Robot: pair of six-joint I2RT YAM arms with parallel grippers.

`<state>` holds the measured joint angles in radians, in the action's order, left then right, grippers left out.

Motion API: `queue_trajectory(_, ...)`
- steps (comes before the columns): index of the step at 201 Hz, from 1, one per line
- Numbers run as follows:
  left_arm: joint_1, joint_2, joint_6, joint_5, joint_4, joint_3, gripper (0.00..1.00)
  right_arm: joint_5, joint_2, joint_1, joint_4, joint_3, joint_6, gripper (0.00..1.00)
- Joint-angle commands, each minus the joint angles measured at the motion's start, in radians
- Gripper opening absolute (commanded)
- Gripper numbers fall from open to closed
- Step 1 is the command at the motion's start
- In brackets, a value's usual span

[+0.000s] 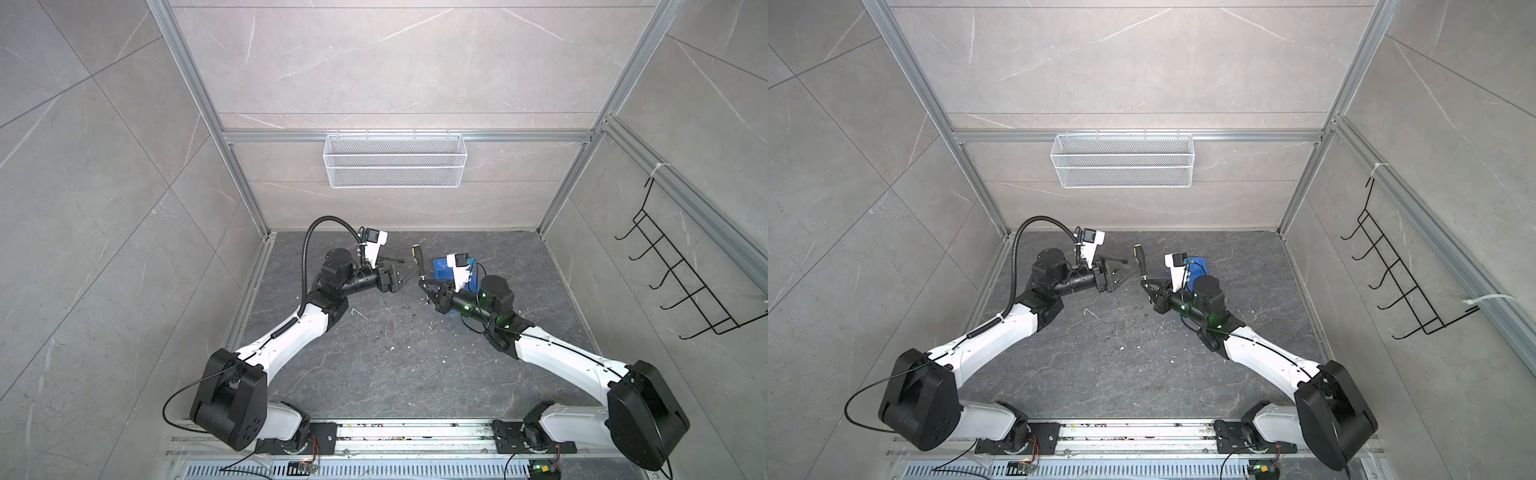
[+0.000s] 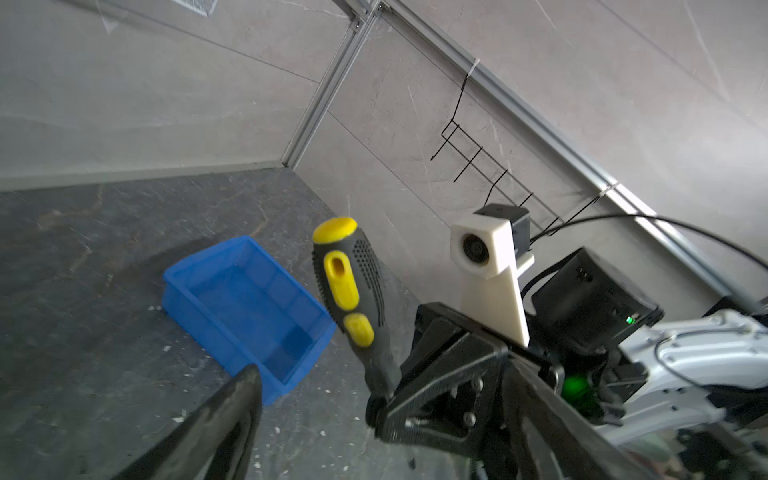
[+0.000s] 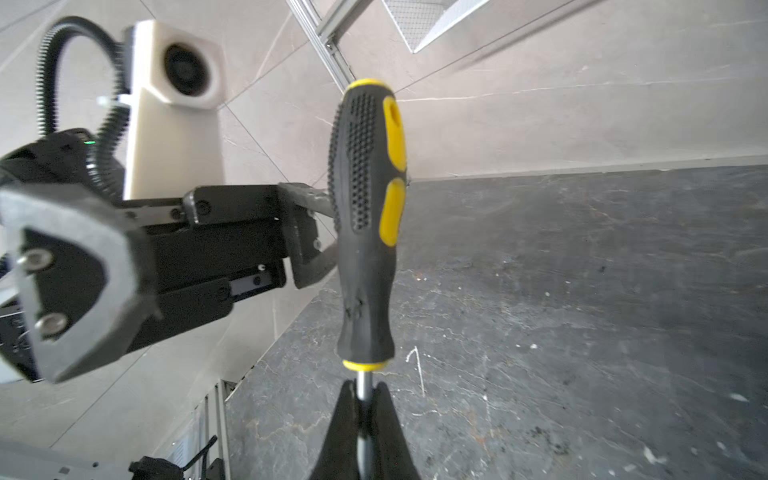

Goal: Put the screwdriver in the bin

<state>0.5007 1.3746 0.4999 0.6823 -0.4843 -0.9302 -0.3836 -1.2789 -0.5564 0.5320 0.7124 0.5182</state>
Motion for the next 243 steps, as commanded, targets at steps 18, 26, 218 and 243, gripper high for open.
queue_trajectory(18,0.043,-0.098,-0.355,-0.097,0.007,0.091,1.0,0.124,0.067,0.042,-0.211,0.036,-0.118,0.0)
queue_trajectory(26,0.059,-0.109,-0.41,-0.132,0.019,0.107,1.0,0.147,0.067,0.052,-0.262,0.051,-0.133,0.0)
queue_trajectory(218,0.274,0.033,-0.817,-0.306,0.183,0.08,1.0,0.578,-0.502,0.153,-0.874,0.523,-0.248,0.0)
queue_trajectory(243,0.273,0.039,-0.816,-0.306,0.183,0.08,1.0,0.58,-0.556,0.159,-0.88,0.55,-0.252,0.0)
